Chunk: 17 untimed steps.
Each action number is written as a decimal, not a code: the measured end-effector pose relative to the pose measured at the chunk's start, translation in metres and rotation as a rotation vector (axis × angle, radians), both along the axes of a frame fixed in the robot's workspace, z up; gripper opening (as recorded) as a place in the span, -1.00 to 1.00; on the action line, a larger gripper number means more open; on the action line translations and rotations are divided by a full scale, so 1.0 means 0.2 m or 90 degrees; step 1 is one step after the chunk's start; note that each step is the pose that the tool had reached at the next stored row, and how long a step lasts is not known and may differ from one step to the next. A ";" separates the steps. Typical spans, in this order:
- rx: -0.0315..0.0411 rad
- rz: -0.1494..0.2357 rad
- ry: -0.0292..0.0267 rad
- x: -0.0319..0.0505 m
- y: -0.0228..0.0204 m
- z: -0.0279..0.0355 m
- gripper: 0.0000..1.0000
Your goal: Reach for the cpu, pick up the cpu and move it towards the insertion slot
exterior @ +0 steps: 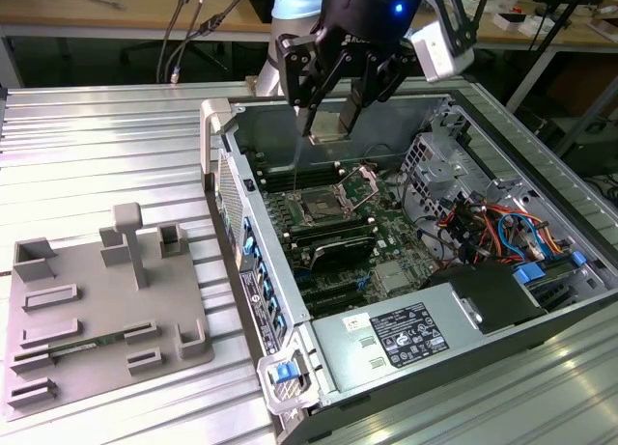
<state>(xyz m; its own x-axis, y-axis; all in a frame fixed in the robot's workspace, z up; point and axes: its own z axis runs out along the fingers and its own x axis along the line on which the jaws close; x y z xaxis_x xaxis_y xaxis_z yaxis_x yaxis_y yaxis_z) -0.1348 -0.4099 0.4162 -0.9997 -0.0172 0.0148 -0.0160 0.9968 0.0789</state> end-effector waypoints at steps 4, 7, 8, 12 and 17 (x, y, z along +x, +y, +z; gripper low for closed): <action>0.0000 0.000 0.0000 0.001 0.028 -0.002 0.09; 0.0000 0.000 0.0000 0.002 0.042 -0.004 0.09; 0.0000 0.000 0.0000 0.002 0.046 -0.004 0.09; 0.0000 0.000 0.0000 0.003 0.063 -0.006 0.09; 0.0000 0.000 0.0000 0.006 0.084 -0.008 0.09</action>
